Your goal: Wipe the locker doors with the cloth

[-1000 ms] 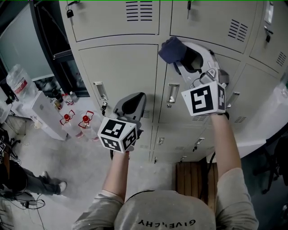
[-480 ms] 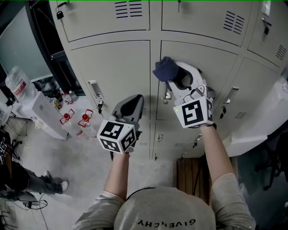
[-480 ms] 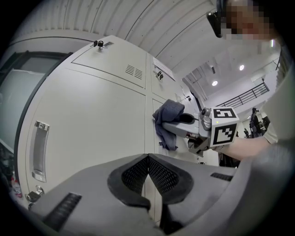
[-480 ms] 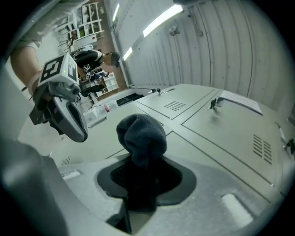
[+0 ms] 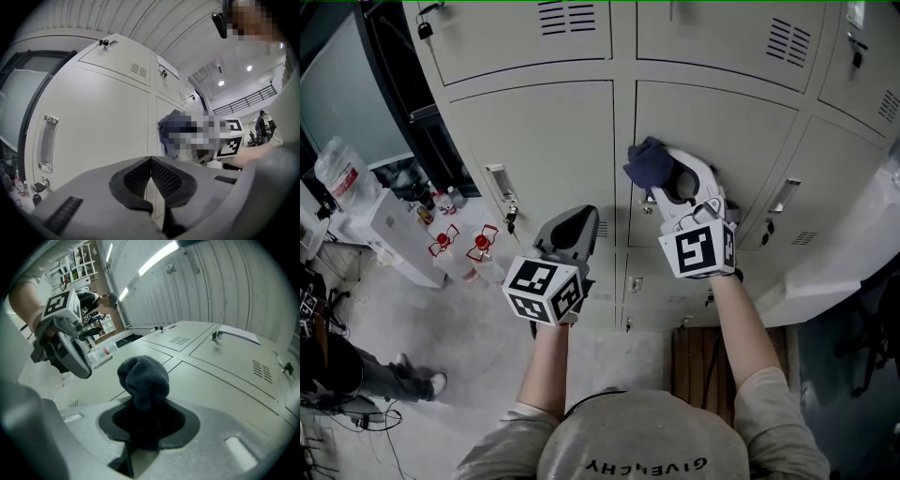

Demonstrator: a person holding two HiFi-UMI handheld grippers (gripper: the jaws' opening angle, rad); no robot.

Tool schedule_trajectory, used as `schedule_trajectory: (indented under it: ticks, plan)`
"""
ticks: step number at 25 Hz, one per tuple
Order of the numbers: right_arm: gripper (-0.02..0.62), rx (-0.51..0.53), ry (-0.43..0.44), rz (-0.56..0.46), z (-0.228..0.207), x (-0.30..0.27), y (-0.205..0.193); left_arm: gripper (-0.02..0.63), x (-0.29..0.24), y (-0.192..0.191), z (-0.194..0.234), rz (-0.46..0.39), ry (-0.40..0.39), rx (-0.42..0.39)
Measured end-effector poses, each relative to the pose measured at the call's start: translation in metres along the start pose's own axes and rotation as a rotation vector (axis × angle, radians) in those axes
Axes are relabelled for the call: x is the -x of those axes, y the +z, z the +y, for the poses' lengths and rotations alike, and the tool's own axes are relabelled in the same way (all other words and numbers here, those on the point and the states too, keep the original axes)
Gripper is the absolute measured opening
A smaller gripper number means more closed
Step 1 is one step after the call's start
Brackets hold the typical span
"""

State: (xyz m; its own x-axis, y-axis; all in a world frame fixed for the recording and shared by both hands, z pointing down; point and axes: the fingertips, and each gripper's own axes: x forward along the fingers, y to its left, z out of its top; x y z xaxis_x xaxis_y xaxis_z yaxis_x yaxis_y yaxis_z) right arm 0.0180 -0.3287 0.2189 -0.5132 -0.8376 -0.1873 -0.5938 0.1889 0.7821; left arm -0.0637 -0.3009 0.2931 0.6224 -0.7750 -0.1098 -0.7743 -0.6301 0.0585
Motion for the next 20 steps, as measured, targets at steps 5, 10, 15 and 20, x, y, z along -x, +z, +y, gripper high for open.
schedule_trajectory:
  ticks: [5, 10, 15, 20]
  plan:
    - [0.106, -0.003, -0.024, -0.002, 0.006, 0.006, -0.004, -0.002, 0.008, -0.005, 0.002, 0.009, 0.011, 0.011]
    - [0.106, -0.033, -0.024, -0.003, 0.018, 0.013, -0.011, -0.002, 0.013, -0.013, 0.003, 0.026, 0.018, 0.020]
    - [0.103, -0.044, 0.011, 0.028, 0.040, 0.019, -0.023, -0.002, 0.017, -0.022, 0.003, 0.044, 0.020, 0.031]
    - [0.103, -0.070, 0.072, 0.091, 0.075, 0.027, -0.060, -0.002, 0.018, -0.028, 0.003, 0.058, 0.017, 0.037]
